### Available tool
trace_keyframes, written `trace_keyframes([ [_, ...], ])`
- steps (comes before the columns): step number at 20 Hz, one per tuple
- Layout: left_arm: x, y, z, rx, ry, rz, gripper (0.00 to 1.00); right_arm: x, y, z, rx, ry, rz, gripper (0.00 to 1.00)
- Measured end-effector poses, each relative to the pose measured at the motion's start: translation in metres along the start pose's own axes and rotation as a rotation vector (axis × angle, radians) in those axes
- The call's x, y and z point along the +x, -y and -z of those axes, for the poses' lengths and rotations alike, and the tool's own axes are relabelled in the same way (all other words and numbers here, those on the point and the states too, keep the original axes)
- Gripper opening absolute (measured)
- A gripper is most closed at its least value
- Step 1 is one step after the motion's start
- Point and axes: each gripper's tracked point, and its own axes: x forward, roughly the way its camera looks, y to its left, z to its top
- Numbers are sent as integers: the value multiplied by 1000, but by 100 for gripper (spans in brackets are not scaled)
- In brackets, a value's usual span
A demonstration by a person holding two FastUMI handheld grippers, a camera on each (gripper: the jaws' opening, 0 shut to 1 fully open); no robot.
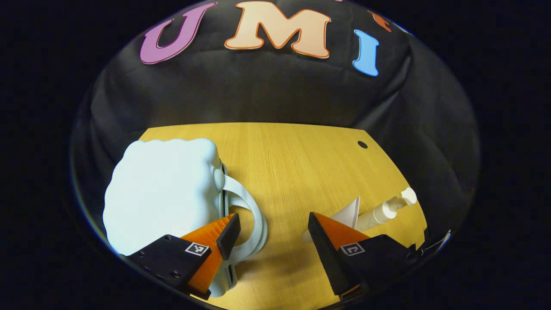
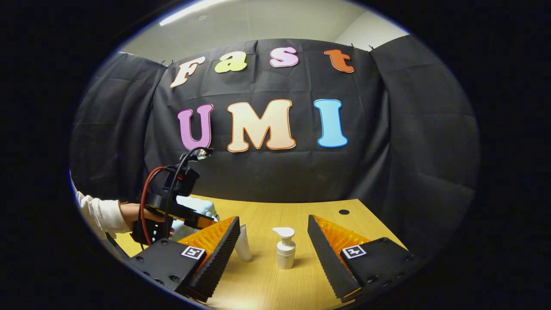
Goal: First open the suitcase, pack the skin care products into it, and then close the suitcase.
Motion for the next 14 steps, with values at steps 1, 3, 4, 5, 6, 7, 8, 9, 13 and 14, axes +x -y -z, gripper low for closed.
trace_keyframes([
  [1,7,-2,0,-7,-14,-17,94,2,2,2,2,-8,-12,99],
  [3,20,-7,2,-12,-46,-48,95,6,10,3,-2,-14,-28,99],
  [4,24,-10,4,-13,-62,-60,96,8,14,1,-3,-11,-31,99],
  [5,28,-11,5,-19,-76,-69,94,10,18,2,1,-10,-38,99],
  [6,33,-12,7,-25,-88,-81,94,12,20,3,6,-13,-47,100],
  [7,37,-14,7,-24,-91,-86,95,13,24,6,8,-20,-54,99],
  [8,40,-14,6,-20,-97,-93,90,15,27,8,9,-28,-60,99],
  [9,44,-15,8,-17,-108,-101,89,16,30,9,10,-34,-64,99],
  [13,53,-17,16,-22,-172,-129,88,15,39,10,15,-42,-77,100],
  [14,55,-19,19,-27,-186,-137,86,16,40,11,11,-43,-78,100],
])
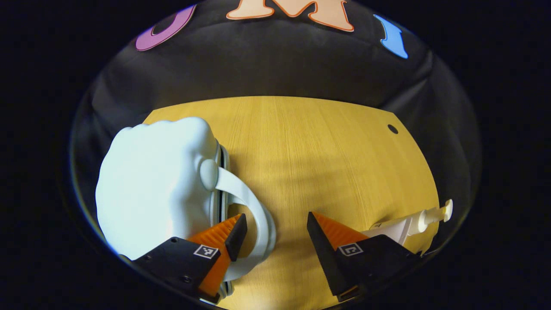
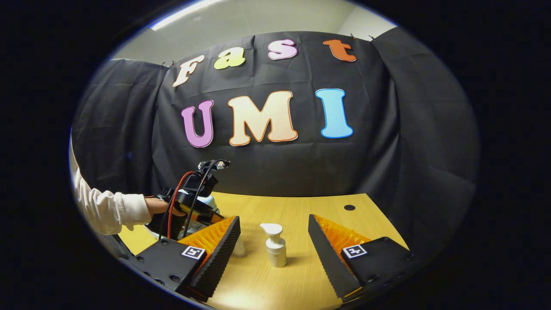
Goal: First open the suitcase, pack the skin care products into it, and then close the suitcase.
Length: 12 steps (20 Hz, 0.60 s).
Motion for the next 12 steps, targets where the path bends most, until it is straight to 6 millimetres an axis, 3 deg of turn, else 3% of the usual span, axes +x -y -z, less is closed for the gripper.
trace_keyframes([
  [1,1,-1,1,-8,-11,-4,78,-1,1,1,-5,-2,0,100],
  [3,4,-2,6,-22,-25,-6,76,-4,1,4,-13,-8,-3,100],
  [4,6,-2,6,-26,-25,-7,68,-5,0,4,-16,-10,-4,100],
  [9,11,-8,11,-40,-47,-15,64,-11,-3,8,-22,-14,0,100],
  [10,11,-9,14,-45,-57,-13,53,-11,-4,8,-21,-14,2,100],
  [11,12,-11,15,-51,-66,-12,54,-12,-5,9,-21,-14,4,100],
  [12,12,-13,18,-60,-75,-12,44,-13,-6,9,-21,-16,5,100],
])
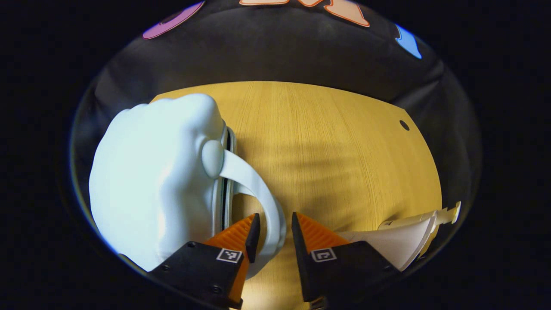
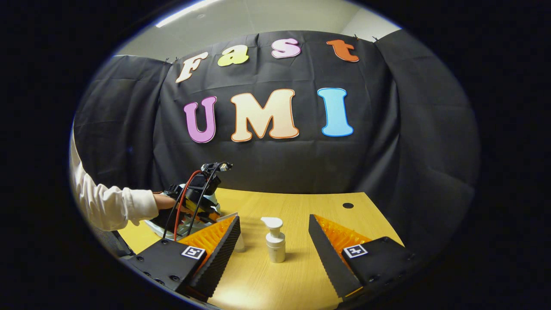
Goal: First open the suitcase, pack the skin care products into it, and then close the suitcase.
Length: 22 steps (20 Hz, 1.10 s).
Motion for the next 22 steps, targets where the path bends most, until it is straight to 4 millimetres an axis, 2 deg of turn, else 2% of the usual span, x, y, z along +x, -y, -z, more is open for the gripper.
trace_keyframes([
  [1,1,0,1,-8,-4,3,37,-1,-2,1,-1,-1,1,100],
  [2,4,1,3,-15,-8,8,20,-1,-3,0,-2,0,1,100],
  [10,-2,5,1,74,-39,26,1,-8,-12,-1,-8,8,21,100],
  [13,-13,8,-5,88,-19,32,0,-10,-16,-2,-15,11,35,100],
  [18,-53,19,-30,20,74,110,0,-10,-30,-5,-20,21,40,100],
  [22,-106,17,-53,37,185,129,0,-9,-46,-10,-37,31,33,100],
])
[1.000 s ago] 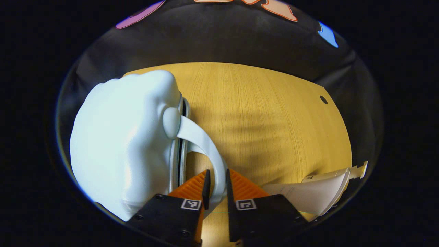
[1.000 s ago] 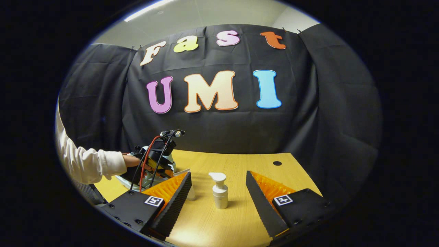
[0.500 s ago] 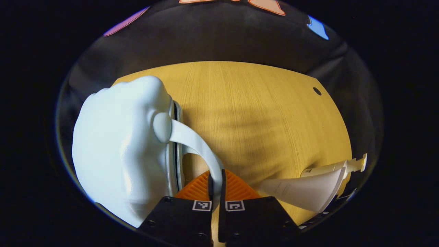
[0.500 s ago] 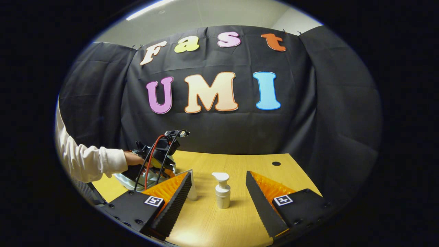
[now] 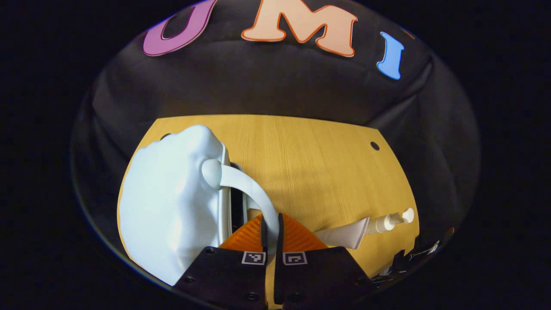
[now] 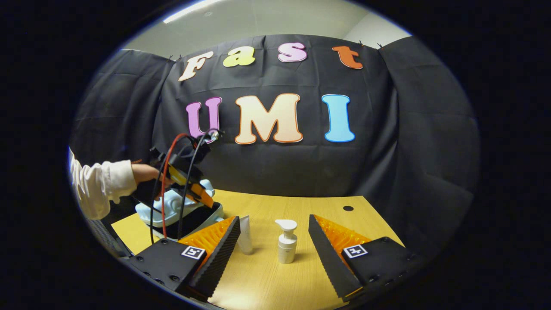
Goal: First open the suitcase, pack the skin care products into it, and then close the suitcase.
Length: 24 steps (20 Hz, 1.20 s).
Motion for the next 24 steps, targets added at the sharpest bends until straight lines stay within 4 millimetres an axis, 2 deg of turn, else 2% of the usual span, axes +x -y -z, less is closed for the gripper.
trace_keyframes([
  [3,-47,-10,-28,-41,121,30,0,-1,-13,-7,3,20,-11,100],
  [5,-79,-24,-43,-70,190,36,0,-1,-18,-10,1,27,-10,100],
  [8,-129,-64,-57,-134,266,35,0,0,-24,-17,-1,39,-7,100],
  [11,-165,-103,-56,-196,320,17,0,1,-32,-21,-16,53,-9,100],
  [19,-217,-200,-22,-294,387,-81,0,12,-48,-26,-25,55,-45,100],
  [22,-229,-258,9,-296,378,-207,0,15,-46,-30,-15,58,-42,99],
  [24,-233,-297,41,-272,334,-306,0,17,-44,-29,2,59,-35,100],
])
